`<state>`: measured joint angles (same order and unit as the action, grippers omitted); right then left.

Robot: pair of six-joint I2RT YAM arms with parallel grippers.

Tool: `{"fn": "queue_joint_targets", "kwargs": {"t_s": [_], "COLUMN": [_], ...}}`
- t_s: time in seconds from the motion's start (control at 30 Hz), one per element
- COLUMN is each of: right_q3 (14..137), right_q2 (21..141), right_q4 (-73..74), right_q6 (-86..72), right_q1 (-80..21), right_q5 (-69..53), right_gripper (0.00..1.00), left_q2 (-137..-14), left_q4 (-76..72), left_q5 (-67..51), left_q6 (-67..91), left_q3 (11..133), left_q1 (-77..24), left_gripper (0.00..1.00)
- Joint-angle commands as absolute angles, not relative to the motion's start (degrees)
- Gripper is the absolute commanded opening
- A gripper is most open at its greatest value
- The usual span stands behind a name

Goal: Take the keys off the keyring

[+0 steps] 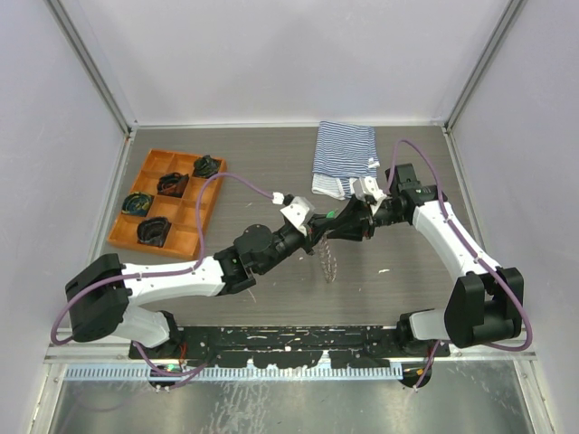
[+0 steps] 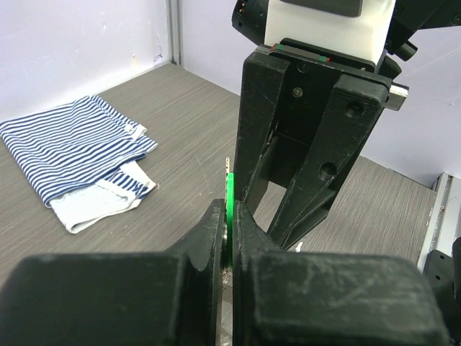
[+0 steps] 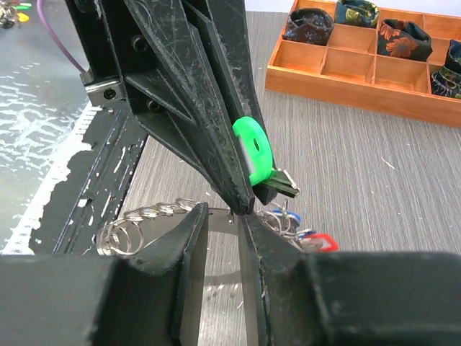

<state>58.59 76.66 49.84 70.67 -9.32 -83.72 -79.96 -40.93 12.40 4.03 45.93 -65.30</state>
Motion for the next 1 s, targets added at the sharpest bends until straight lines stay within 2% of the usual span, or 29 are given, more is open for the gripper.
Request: {"fn": "queue_joint_targets", "kwargs": {"t_s": [0.0,0.2,0.5,0.73,0.97], "right_q3": [60.7,60.6,60.8,60.8,60.1], "right_q2": [76.7,76.8,76.7,76.8,77.2], "right_q4": [50.7,50.4,49.7,48.9,41.6], "right_q6": [72.1,72.0,70.6,68.3,55.4], "right_q1": [-9.6,-9.6,-9.4,-9.5,-9.5], "right_q5": [-85.5,-84.1,-84.0,-84.6,-84.4], "right_gripper": [0.28,0.24,0.09,0.05,0.03], "left_q2": [-79.1,-79.0,-78.3,-78.6,-79.2], "left_q4": [-48.7,-48.9,-48.8,-48.8,-49.5], "left_q5": [12.8,12.9,12.9,12.2,9.0], "left_q6": [4.4,4.5,4.2,3.9,1.7], "left_q3": [48.4,48.3,48.0,48.2,47.9], "left_q1": [-65.7,-65.7,-66.2,-66.4,-66.4], "left_gripper": [0.00,0.00,0.00,0.00,0.00]}}
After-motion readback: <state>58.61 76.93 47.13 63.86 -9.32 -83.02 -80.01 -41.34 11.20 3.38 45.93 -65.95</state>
